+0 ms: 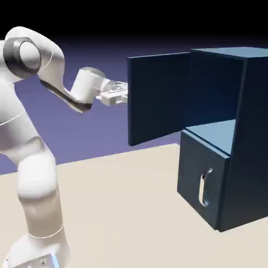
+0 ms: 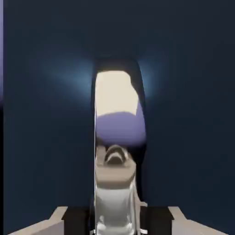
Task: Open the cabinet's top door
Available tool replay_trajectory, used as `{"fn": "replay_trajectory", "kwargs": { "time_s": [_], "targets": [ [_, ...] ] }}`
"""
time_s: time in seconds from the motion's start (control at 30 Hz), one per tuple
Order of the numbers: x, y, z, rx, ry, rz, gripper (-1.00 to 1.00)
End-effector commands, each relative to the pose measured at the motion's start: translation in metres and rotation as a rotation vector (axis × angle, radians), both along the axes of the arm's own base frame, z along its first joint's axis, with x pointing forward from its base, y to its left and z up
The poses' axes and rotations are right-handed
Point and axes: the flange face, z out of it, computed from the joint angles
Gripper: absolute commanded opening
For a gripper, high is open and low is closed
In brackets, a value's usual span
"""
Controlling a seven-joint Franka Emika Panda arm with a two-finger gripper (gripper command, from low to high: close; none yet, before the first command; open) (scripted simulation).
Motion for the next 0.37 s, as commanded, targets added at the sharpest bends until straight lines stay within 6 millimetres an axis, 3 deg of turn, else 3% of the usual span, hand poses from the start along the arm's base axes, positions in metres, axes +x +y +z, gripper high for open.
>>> {"fn": "replay_trajectory", "kwargs": {
  "time_s": [0.0, 0.33],
  "targets": [
    [0.002, 0.005, 0.0, 0.0, 0.001, -0.017, -1.0],
    [0.019, 0.042, 0.0, 0.0, 0.001, -0.174, -1.0]
  ]
}}
